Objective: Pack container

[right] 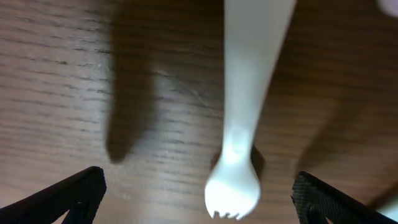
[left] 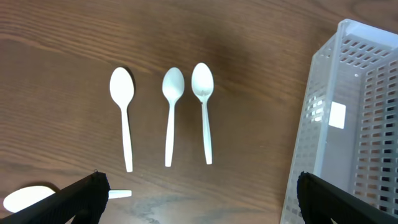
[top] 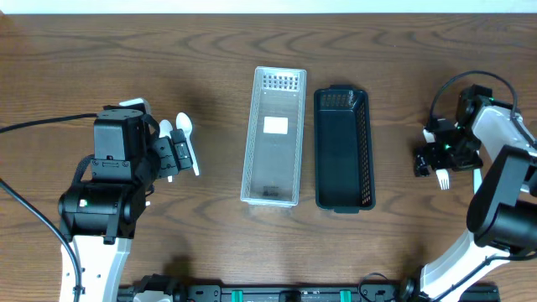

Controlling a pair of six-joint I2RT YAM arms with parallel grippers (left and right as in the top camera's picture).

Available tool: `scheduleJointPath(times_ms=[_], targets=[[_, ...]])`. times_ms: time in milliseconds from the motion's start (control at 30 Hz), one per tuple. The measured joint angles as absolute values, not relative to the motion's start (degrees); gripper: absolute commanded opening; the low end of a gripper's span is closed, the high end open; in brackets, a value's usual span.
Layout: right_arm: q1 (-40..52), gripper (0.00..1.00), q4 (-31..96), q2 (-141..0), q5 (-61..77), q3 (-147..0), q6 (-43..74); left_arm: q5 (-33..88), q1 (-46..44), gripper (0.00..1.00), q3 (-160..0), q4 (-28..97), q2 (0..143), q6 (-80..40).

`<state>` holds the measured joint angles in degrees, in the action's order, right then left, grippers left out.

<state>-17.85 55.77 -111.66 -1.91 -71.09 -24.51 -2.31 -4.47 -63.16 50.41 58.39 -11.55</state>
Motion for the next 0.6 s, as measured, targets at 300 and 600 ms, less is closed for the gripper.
scheduleJointPath(times_ms=[300, 600], targets=[[-19.1, 0.99, 55.8, -112.4, -1.5, -71.1, -24.3, -3.2, -4.5, 0.98, -63.2, 50.4, 58.4, -11.6], [-21.9, 0.98, 55.8, -112.4, -2.2, -71.1, -22.4, -3.2, -4.5, 0.98, -63.2, 50.4, 58.4, -11.6]])
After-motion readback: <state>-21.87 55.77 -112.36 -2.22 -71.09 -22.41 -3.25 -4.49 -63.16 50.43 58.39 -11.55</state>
